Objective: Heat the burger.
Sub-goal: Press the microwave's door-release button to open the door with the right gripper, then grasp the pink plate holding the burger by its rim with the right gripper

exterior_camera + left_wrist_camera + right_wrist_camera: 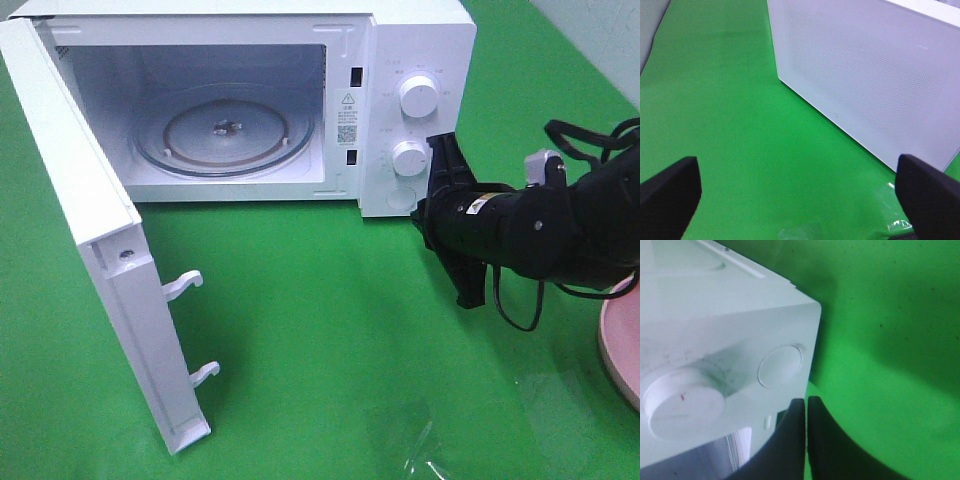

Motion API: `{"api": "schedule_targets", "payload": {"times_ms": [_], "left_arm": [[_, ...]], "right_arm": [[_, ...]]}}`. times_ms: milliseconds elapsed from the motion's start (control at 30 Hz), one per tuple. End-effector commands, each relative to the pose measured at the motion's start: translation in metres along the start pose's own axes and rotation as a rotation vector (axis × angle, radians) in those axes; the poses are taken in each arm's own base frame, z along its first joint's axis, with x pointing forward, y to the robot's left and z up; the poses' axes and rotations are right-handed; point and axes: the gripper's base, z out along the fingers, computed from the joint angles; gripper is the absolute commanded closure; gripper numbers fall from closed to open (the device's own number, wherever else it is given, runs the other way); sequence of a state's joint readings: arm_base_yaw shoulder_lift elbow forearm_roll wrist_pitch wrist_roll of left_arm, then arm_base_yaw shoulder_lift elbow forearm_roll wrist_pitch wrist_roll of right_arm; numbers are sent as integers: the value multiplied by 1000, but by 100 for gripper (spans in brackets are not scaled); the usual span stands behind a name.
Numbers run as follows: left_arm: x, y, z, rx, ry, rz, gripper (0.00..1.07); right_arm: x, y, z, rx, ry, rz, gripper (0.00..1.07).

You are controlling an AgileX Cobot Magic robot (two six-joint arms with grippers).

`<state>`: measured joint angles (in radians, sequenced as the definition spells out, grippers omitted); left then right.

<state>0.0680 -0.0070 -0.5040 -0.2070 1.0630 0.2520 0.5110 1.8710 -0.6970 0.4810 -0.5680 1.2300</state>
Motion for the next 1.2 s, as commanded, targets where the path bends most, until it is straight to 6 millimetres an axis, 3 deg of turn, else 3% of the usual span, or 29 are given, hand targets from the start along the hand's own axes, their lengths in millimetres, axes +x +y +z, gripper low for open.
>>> {"api": "schedule_targets", "payload": {"times_ms": [33, 67, 167, 433, 500, 600, 933, 1100, 1200], "left_arm": [[0, -1, -3, 3, -31, 2, 9], [0, -1, -3, 3, -31, 2, 9], [0, -1, -3, 3, -31, 2, 9], [0, -1, -3, 3, -31, 2, 9], [0, -1, -3, 3, -31, 2, 9], [0, -1, -3, 3, -31, 2, 9], [0, -1, -3, 3, -31, 2, 9], [0, -1, -3, 3, -31, 2, 9], [0, -1, -3, 3, -31, 2, 9]], "right_arm": [[0, 3, -7, 18, 26, -84, 107], [2, 9, -17, 49, 70, -199, 106], [3, 11, -21, 57, 87, -247, 106], [4, 19, -41, 108, 196, -593, 104], [2, 21, -51, 137, 261, -761, 104], [2, 20, -53, 149, 281, -797, 104], [-27, 29, -86, 316, 433, -1236, 102], [-34, 31, -97, 347, 451, -1329, 102], [-38, 29, -110, 409, 502, -1394, 96]]}}
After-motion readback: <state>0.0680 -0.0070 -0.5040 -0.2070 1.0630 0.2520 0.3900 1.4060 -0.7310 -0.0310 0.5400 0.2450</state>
